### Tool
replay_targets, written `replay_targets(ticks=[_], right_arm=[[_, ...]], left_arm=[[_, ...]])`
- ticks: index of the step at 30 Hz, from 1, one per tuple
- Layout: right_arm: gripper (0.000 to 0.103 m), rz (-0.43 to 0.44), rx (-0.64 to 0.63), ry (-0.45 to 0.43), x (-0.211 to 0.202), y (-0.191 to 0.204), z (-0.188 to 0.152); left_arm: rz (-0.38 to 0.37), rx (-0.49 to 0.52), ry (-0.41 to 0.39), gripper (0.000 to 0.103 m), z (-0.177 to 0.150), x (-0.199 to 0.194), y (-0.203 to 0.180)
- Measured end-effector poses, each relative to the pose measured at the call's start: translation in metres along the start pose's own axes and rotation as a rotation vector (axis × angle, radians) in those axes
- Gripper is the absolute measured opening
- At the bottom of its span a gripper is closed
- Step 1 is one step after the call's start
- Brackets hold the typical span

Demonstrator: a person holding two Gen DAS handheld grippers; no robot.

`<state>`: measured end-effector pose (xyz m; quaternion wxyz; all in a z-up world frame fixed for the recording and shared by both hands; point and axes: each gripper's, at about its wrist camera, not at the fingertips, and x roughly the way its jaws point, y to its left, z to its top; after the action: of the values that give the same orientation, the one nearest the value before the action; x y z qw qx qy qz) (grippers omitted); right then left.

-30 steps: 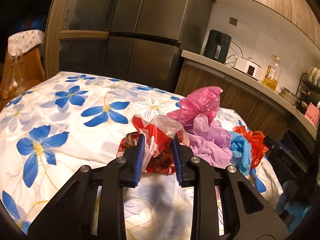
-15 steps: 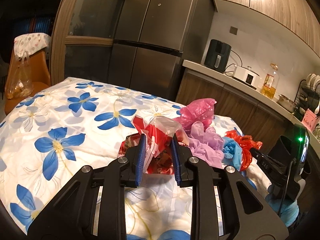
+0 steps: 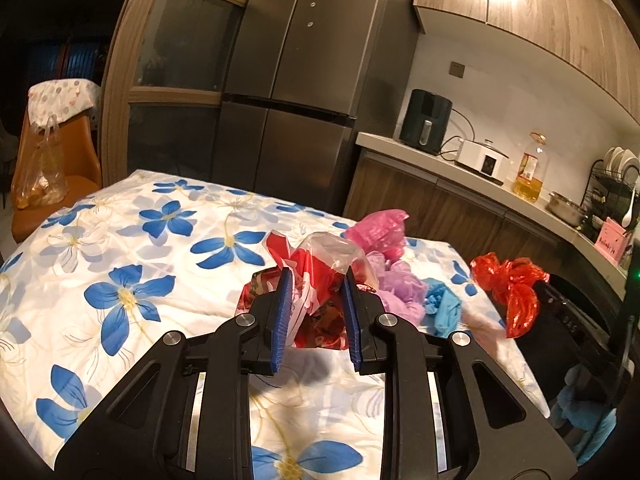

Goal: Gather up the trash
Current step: 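Grasp the red and white snack bag with the left tool while the right tool grasps the red plastic bag, then carry the snack bag and red plastic bag over the black bin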

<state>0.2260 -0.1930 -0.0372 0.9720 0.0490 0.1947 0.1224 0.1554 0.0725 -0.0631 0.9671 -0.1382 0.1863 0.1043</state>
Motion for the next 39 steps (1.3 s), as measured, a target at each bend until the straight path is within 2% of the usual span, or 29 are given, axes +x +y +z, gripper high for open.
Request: replay_targets(ticks=[15,23,39], right_arm=[[0.001,0.016,0.007,-0.118,-0.083,-0.016,0.007],[0.001,-0.024,0.026,-0.158,-0.105,-0.04,0.013],[0.001,-0.157,0.076,-0.203,-0.136,-0.103,0.017]], left_arm=[[-0.098,0.057,-0.019,0.023,0.001,-0.028,-0.053],[-0.191,0.107,-0.01,0.023,-0.002,-0.033,-0.101],[-0.379,0.219,-0.008,0.023,-0.016,-0.036,-0.206]])
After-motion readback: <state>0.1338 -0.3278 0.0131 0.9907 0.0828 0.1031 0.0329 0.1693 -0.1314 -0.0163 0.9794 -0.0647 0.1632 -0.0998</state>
